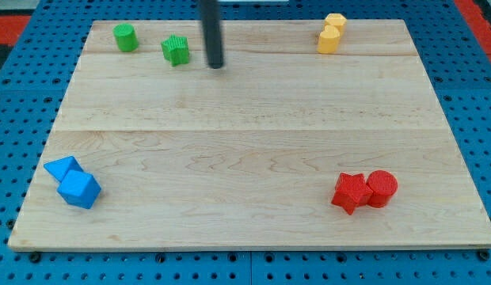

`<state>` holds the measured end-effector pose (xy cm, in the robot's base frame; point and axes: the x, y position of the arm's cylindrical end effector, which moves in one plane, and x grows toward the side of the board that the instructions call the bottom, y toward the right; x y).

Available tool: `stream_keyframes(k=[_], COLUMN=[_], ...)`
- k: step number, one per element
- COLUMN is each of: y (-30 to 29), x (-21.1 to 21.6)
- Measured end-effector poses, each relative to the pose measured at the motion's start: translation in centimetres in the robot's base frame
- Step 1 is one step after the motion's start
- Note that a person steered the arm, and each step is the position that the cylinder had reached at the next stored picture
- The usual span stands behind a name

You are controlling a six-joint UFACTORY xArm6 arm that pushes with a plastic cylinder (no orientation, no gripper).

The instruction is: Push the heart slightly down

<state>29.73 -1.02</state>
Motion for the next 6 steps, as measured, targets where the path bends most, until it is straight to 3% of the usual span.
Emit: stream_keyframes(k=[2,3,4,5,6], y=[20.6,25.1,20.1,14.8,12.0], x=[0.0,-7.7,-8.5,-5.6,0.1])
